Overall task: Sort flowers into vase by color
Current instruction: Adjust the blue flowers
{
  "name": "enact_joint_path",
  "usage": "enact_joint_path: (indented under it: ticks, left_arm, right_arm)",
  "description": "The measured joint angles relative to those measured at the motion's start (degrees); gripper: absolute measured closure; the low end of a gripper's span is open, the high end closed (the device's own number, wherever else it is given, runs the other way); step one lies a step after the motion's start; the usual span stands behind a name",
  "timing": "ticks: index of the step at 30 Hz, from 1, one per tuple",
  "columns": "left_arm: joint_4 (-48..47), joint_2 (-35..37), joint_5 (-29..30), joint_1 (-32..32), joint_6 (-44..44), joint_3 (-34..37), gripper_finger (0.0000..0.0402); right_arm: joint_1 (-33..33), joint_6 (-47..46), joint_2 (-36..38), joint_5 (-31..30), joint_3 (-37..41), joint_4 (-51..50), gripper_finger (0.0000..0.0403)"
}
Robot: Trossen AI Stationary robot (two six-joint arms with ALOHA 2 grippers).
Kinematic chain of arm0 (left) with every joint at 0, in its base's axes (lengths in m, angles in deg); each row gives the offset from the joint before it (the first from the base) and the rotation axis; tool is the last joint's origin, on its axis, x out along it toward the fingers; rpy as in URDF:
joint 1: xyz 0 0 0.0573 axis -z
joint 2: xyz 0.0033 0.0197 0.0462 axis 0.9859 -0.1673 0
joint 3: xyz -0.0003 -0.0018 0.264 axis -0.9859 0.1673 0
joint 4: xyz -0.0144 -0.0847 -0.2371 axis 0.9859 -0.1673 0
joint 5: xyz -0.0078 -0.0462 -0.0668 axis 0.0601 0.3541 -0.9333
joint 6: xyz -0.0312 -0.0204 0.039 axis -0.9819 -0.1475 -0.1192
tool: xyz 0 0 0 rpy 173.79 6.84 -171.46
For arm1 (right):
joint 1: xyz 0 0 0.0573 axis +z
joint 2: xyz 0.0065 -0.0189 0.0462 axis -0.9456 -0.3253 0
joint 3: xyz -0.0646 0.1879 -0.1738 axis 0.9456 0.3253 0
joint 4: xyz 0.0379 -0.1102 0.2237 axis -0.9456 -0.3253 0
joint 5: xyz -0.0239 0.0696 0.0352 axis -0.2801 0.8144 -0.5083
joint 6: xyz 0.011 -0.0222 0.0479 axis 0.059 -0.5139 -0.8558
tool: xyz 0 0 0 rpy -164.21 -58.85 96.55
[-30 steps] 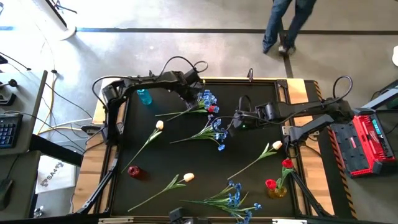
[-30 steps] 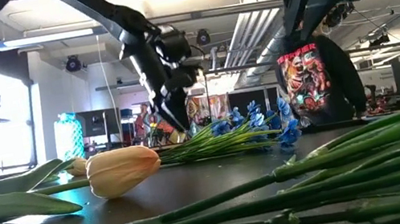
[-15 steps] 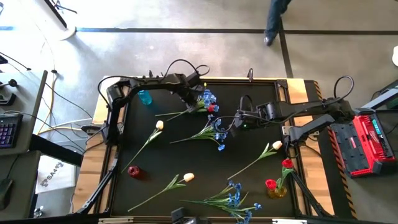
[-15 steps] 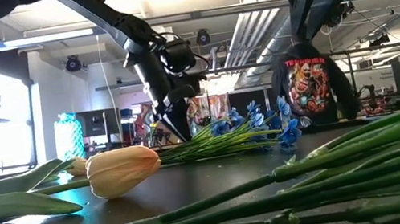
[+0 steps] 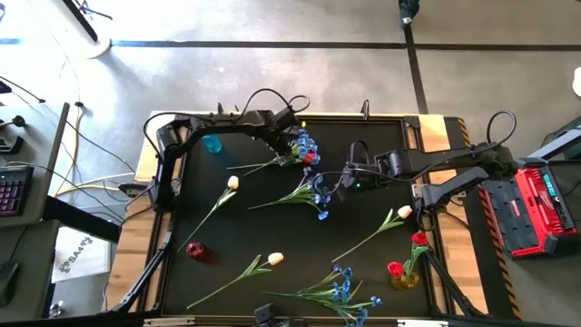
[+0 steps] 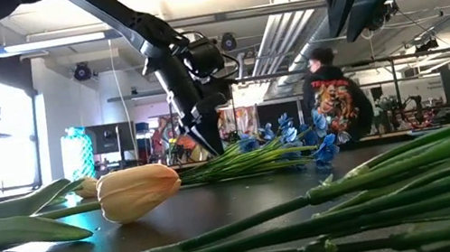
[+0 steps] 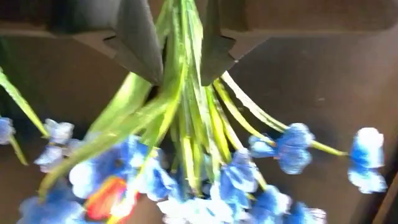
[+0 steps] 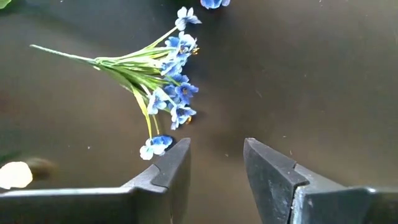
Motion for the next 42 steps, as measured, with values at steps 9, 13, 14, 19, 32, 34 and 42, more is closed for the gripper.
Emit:
enact_joint_path:
  ticks: [9, 13, 14, 19, 32, 34, 42]
  left_arm:
    - [-0.17, -3.10, -0.92, 0.40, -2.19, -0.05, 0.0300]
    - [-0.53, -3.30, -0.24, 1.27, -2.95, -0.05, 0.0329]
    - [-0.48, -3.25, -0.09, 1.49, -3.13, -0.05, 0.0340]
    - [-4.32, -2.14, -0.18, 1.86, -5.10, -2.19, 0.0394]
    - [-12.89, 0.33, 2.07, 4.79, -2.21, -20.08, 0.0399]
    - [-10.78, 0.02, 2.52, 3.78, -1.09, -20.33, 0.0400]
    - [-12.34, -4.51, 2.21, -1.47, 1.64, -20.14, 0.0395]
  right_arm:
    - [2.53, -2.41, 0.02, 0.92, 0.00, 0.03, 0.0266]
    - [3.79, -4.24, 0.00, 1.01, 0.00, -0.19, 0.0266]
    - [4.06, -4.39, 0.00, 1.01, 0.00, -0.23, 0.0266]
    - [5.34, -5.90, 0.00, 1.02, 0.00, -0.38, 0.0266]
    - [5.96, -6.82, 0.00, 1.00, 0.00, -0.62, 0.0266]
    - [5.96, -6.82, 0.00, 1.00, 0.00, -0.60, 0.0266]
    - [5.78, -6.88, 0.00, 0.90, 0.00, -0.10, 0.0266]
